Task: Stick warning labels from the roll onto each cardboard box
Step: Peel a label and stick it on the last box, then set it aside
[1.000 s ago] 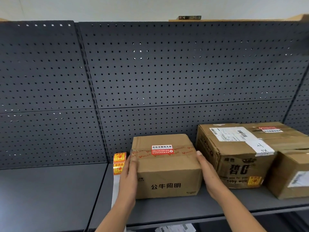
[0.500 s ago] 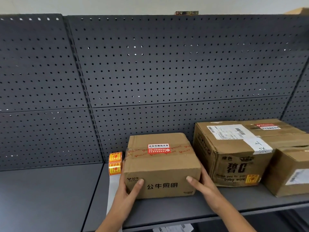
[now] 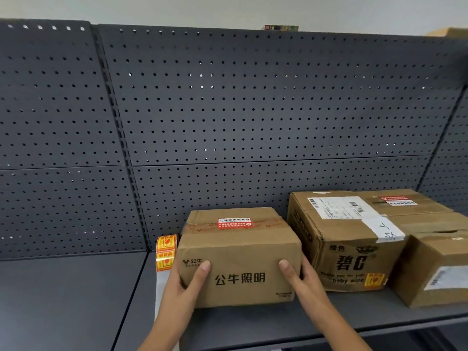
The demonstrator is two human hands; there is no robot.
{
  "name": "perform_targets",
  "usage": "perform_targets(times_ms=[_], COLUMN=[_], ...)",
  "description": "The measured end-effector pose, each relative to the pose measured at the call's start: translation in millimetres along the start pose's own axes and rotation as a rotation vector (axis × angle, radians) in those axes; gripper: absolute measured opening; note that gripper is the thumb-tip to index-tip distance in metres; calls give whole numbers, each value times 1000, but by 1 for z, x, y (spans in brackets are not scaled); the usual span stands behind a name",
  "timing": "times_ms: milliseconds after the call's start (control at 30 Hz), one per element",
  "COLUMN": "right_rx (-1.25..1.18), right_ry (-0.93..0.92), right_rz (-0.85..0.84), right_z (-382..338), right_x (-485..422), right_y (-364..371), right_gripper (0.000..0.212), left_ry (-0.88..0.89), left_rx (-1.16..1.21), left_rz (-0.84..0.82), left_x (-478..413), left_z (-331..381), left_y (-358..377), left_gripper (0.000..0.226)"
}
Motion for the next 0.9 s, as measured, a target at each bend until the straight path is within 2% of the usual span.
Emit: perform_targets(times_ms=[167, 267, 367, 467, 567, 633, 700, 767, 900], right_rx=[-10, -49, -65, -46, -35, -16, 7, 36, 53], right_ry=[-107, -157, -134, -61, 77, 134, 174, 225, 298], right_rz=[131, 116, 74, 139, 155, 133, 120, 110, 113], right_z=[-52, -85, -104, -113, -112, -112, -111, -103, -83], right_x=[9, 11, 6, -5, -16, -23, -30, -39, -54], right_y=[2, 9, 10, 0, -6, -9, -12, -15, -17], right_gripper=[63, 52, 44, 31, 30, 27, 27, 32, 39], left_ry=[-3, -39, -42, -72, -171, -221, -257, -275, -315], left_rx=[-20, -26, -64, -122, -159, -164, -176, -160, -58], left_rz=[-10, -39, -90, -156, -215, -224, -198, -185, -155], left_x=[7, 5, -2, -9, -20, -26, -34, -42, -53], left_z=[47, 66, 82, 91, 86, 83, 81, 77, 71], left_y=[0, -7, -13, -12, -13, -11, -10, -6, -2], left_gripper=[51, 43, 45, 47, 61, 55, 58, 61, 49])
Point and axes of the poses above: each hand's wrist, its own x-axis away from the middle knuckle, its own y-axis out of the palm, z = x × y, the point moved 8 cm from there along -x, towards the middle knuckle, and after that the axes turned 8 degrees about -z, right-handed, at the moved point
